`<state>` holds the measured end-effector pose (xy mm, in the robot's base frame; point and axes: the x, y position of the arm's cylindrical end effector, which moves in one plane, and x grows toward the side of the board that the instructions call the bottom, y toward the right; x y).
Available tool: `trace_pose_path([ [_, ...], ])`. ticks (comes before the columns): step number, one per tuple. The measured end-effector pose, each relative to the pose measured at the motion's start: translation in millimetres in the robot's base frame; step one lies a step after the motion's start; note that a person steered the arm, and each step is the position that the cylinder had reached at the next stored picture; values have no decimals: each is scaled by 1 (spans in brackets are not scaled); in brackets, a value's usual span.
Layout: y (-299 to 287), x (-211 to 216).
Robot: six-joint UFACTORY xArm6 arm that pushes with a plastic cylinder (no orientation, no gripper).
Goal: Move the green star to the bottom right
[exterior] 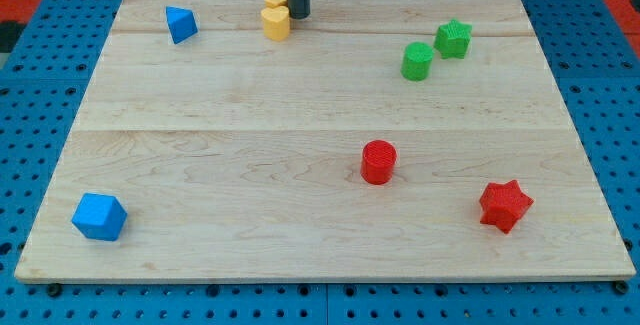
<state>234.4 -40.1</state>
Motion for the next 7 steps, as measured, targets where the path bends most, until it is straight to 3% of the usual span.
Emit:
trace_pose_path([
  [1,12,6],
  [2,53,56],
  [3,57,85],
  [4,57,86],
  [5,86,58],
  [6,129,28],
  [7,181,28],
])
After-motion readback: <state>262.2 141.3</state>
